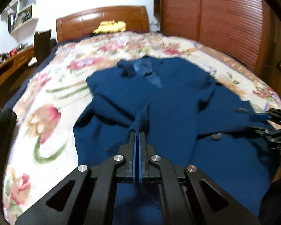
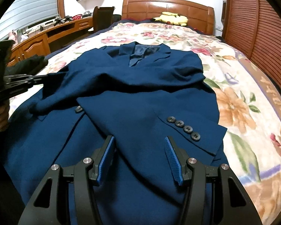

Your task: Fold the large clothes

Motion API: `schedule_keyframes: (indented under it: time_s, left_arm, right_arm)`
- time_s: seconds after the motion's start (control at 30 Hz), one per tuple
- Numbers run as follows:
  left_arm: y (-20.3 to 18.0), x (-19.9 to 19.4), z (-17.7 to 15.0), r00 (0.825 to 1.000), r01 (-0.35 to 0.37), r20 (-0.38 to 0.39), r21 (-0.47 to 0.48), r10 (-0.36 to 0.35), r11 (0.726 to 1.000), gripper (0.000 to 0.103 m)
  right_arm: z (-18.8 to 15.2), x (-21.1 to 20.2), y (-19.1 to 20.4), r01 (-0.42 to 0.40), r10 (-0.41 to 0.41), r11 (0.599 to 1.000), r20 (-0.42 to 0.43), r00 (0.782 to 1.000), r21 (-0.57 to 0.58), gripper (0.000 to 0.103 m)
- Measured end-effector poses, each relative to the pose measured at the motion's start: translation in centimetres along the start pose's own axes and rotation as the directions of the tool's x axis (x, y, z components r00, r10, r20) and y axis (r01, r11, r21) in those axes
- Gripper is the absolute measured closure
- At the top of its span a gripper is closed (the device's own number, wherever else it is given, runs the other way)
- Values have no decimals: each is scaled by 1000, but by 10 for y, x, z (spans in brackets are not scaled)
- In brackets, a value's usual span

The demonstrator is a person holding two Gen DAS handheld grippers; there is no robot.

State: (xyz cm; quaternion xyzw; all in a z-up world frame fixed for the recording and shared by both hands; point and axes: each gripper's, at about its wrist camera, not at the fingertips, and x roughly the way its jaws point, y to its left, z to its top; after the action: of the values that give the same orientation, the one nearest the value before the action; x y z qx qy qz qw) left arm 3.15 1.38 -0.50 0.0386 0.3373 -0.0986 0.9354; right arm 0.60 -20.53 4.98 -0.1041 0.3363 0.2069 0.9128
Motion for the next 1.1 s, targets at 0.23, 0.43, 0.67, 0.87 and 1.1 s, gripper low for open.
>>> schedule_keyframes:
  time_s: [0.23,0.43,0.67,0.87,1.1]
  left_arm:
    - [-31,-50,-9,995,65,76,62,-70,996,101]
    - [-59,-66,-27,985,150,67,95,-157,984,101]
    - [-79,-84,-39,986,144,70,128,-154,981,101]
    - [-74,-102,-35,986,101,125,112,-114,989,65]
    - [-53,-85,-33,991,52,122,84,-63,995,29]
  right_arm:
    - [5,-12,-6,-8,7,1000,40,999,26,46]
    - [5,-14,-6,-13,11,999,53,999,38,46]
    - [7,-22,-6,-7,5,1000,59,998,25,46]
    - [5,-30,-4,-23,22,1000,76,997,7,46]
    - [0,-34,-6,-30,31,999,95,995,-13,46]
